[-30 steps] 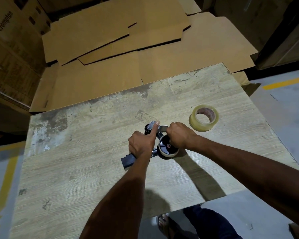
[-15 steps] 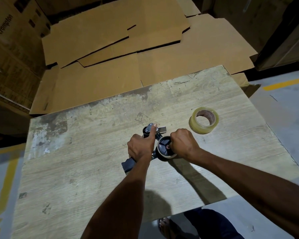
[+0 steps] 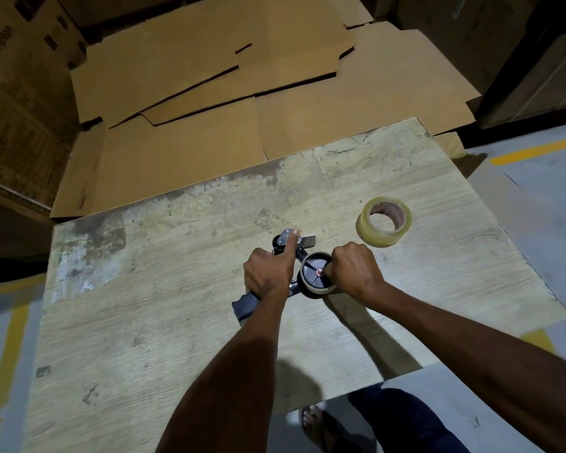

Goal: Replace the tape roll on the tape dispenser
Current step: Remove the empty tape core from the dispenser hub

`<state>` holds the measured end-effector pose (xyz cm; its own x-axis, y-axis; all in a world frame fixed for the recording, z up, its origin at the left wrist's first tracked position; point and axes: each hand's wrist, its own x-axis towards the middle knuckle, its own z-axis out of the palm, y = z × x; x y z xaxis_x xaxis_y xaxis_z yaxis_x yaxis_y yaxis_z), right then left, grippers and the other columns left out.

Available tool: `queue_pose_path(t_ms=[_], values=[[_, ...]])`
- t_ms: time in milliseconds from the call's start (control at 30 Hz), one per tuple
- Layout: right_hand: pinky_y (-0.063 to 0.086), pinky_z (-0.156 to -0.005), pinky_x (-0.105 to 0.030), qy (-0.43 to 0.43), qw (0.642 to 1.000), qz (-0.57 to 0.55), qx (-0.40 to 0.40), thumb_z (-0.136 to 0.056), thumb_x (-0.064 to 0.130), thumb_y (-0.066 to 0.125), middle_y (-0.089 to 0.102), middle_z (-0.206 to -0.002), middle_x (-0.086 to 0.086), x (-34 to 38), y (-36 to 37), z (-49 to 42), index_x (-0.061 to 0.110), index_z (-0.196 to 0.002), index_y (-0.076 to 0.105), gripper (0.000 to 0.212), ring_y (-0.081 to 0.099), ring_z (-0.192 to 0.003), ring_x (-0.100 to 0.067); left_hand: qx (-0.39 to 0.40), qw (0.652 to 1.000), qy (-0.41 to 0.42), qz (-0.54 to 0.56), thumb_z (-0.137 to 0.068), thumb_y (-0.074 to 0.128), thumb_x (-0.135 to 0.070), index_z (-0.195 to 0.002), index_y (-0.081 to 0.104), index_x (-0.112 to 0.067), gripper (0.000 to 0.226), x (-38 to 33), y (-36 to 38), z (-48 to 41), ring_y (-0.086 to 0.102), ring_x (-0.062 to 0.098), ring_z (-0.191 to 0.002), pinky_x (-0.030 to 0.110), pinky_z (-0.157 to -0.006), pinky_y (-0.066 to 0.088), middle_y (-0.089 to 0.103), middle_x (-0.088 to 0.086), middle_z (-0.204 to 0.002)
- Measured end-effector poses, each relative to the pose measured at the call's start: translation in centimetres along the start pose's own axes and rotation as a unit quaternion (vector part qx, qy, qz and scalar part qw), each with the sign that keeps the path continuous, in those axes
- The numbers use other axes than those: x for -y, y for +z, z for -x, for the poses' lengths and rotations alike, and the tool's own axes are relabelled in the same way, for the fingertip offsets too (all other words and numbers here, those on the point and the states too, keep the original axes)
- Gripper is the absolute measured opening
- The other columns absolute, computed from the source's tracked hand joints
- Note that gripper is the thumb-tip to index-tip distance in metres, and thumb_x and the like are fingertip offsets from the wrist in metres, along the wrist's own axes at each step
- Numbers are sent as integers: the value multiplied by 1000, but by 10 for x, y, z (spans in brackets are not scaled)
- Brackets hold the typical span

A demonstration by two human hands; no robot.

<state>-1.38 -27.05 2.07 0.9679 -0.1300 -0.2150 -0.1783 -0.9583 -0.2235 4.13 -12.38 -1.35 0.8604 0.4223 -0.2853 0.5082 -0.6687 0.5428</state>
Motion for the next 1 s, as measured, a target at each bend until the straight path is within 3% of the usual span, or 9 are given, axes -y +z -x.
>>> queue_pose_path(t_ms=[167, 300, 400, 467, 567, 700, 767, 833, 1000], values=[[31, -55, -32, -11, 992, -101, -79, -79, 12, 70, 60, -62, -16, -19, 16, 3, 5, -62, 61, 21, 59, -58, -35, 0, 1000, 6, -7, -60, 53, -104, -81, 67, -11, 96, 1, 1, 0, 65, 28, -81, 33, -62, 46, 68, 7, -84], [41, -67, -36, -76, 974, -121, -174, -87, 7, 72, 58, -80, -12, -13, 24, 25, 5, -85, 65, 7, 53, -77, -28, 3, 1000, 6, -10, -60, 51, -104, -82, 67, -11, 97, 0, 1, -1, 66, 28, -82, 34, -64, 48, 69, 7, -86], [41, -78, -34, -155, 972, -92, -148, -93, 23, 68, 60, -93, -6, 5, 38, 48, 13, -97, 66, 12, 52, -88, -22, 2, 1000, 7, -8, -58, 51, -105, -79, 66, -12, 97, 1, 2, -1, 66, 28, -83, 34, -63, 44, 69, 7, -83], [44, -82, -38, -154, 978, -70, -121, -96, 31, 59, 62, -98, -5, 16, 50, 55, 14, -105, 68, 22, 55, -93, -24, -1, 1000, 9, -10, -57, 48, -107, -79, 66, -12, 99, 2, 3, -1, 67, 30, -86, 35, -66, 46, 69, 8, -85], [40, -85, -40, -94, 990, -48, -96, -85, 20, 67, 65, -98, -6, 33, 62, 54, 12, -106, 69, 23, 57, -97, -28, -4, 1000, 13, -20, -58, 46, -107, -79, 65, -10, 101, 2, 4, -1, 66, 30, -86, 35, -66, 45, 69, 10, -86], [35, -80, -37, -43, 995, -34, -83, -60, 9, 83, 66, -74, -9, 50, 56, 46, 8, -75, 73, 18, 65, -78, -31, -1, 1000, 9, -17, -60, 51, -104, -78, 65, -9, 97, 1, 4, -2, 60, 27, -78, 35, -65, 43, 64, 6, -79], [44, -78, -38, -39, 997, -18, -67, -56, 10, 88, 66, -69, -8, 53, 51, 46, 10, -69, 73, 20, 64, -73, -28, 3, 1000, 6, -11, -60, 52, -104, -77, 65, -9, 97, 2, 4, -2, 59, 26, -77, 35, -65, 43, 62, 5, -78], [50, -79, -38, -25, 998, -15, -47, -59, 10, 88, 69, -74, -10, 52, 48, 47, 10, -73, 74, 20, 65, -77, -28, 3, 1000, 5, -7, -56, 50, -106, -77, 65, -10, 100, 2, 4, -2, 62, 27, -78, 35, -64, 44, 66, 7, -81], [49, -83, -43, -20, 998, -14, -55, -68, 6, 83, 68, -90, -13, 44, 48, 53, 8, -92, 72, 26, 62, -92, -32, 2, 1000, 10, -9, -57, 48, -106, -79, 66, -9, 101, 3, 4, -2, 65, 30, -84, 35, -64, 44, 69, 10, -86]])
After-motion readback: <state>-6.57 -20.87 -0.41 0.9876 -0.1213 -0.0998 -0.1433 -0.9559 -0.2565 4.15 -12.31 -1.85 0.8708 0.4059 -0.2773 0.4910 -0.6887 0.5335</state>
